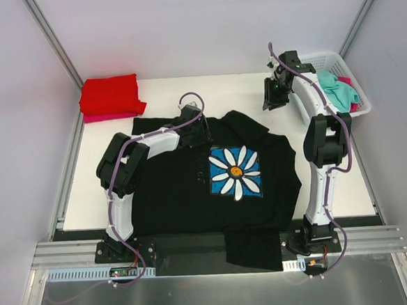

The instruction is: Fold and stack the t-shirts

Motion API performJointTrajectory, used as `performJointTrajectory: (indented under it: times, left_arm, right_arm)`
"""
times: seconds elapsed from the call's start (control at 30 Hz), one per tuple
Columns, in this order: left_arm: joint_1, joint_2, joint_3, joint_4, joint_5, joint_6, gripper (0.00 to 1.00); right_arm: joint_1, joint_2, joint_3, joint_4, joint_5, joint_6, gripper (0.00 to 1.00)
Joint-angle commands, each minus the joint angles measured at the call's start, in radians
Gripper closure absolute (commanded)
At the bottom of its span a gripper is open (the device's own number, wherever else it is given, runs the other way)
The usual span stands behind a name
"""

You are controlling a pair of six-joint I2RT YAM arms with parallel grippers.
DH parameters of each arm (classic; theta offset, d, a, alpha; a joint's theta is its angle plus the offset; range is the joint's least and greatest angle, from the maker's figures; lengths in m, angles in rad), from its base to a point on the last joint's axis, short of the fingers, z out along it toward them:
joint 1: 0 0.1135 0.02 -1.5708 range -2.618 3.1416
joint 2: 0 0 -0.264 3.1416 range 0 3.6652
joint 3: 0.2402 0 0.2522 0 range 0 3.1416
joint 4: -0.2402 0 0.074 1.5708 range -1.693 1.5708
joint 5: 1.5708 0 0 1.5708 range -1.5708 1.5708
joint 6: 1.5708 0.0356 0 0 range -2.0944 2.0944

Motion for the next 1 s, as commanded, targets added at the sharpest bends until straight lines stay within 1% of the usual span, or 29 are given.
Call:
performJointTrajectory:
  times: [0.0,0.2,0.27,0.37,0.73,0.97]
  left_arm:
    - [0.011,-0.028,-0.029,-0.088,-0.003,0.008,0.52]
    - [0.014,-0.033,-0.026,-0.088,0.0,0.015,0.52]
    - [0.016,-0.034,-0.026,-0.088,0.0,0.014,0.52]
    - [0.017,-0.033,-0.023,-0.09,0.0,0.014,0.52]
    - [0.017,-0.031,-0.023,-0.09,0.003,0.006,0.52]
    - [0.017,-0.047,-0.032,-0.09,0.002,0.008,0.52]
  right_arm:
    - [-0.064,0.118,0.04,-0.023,0.02,0.01,0.69]
    - [-0.086,0.207,0.06,-0.017,-0.015,0.022,0.71]
    - [-0.084,0.211,0.047,-0.012,-0.031,0.03,0.71]
    - [-0.078,0.192,-0.005,0.018,-0.049,0.039,0.72]
    - [-0.041,0.146,-0.056,0.012,-0.046,0.041,0.73]
    - [-0.02,0.107,-0.098,0.004,-0.042,0.038,0.69]
